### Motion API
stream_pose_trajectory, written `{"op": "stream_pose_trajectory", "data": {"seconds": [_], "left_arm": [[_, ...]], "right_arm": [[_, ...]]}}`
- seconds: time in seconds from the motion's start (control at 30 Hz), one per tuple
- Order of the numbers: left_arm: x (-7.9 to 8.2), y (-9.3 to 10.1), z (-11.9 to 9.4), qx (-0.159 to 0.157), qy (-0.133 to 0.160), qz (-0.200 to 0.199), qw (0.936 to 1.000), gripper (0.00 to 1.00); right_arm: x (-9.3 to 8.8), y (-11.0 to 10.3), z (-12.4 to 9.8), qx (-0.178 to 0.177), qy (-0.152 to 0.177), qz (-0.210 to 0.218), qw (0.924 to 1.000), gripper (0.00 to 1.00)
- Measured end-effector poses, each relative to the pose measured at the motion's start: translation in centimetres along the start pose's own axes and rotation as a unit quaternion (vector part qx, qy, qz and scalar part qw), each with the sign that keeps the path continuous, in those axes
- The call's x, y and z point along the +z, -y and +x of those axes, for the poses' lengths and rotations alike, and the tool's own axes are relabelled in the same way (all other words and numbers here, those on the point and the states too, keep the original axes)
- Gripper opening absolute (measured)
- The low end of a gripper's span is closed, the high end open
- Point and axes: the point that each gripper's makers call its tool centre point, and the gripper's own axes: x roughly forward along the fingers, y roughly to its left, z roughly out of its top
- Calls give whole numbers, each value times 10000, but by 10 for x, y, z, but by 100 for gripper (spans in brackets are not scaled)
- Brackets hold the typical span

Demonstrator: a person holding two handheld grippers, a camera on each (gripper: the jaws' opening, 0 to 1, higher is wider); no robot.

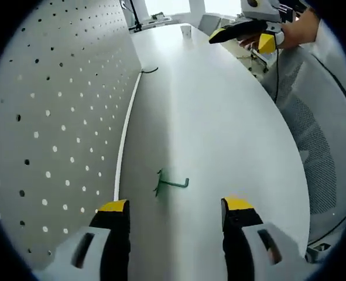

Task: Insert the hook assembly into the mounting plate slot until the hook locks in place.

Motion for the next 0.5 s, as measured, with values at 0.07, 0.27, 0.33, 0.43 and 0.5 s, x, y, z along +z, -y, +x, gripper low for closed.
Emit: {"op": "stream_pose_trajectory", "data": {"seconds": [0.07,0.27,0.33,0.43,0.5], "left_arm": [[-1,0,2,-32,-44,47,10000,65],[-3,0,12,-192,-144,120,9996,65],[-6,0,16,-234,-215,174,9993,64],[-8,3,20,-294,-335,320,9985,64],[-7,4,22,-340,-343,319,9983,64]], "right_arm": [[0,0,0,1,5,7,10000,58],[-1,-1,0,17,-4,22,10000,58],[0,-1,0,18,2,26,10000,58],[-1,-1,0,18,-20,58,10000,57],[-1,-1,0,26,-13,63,10000,57]]}}
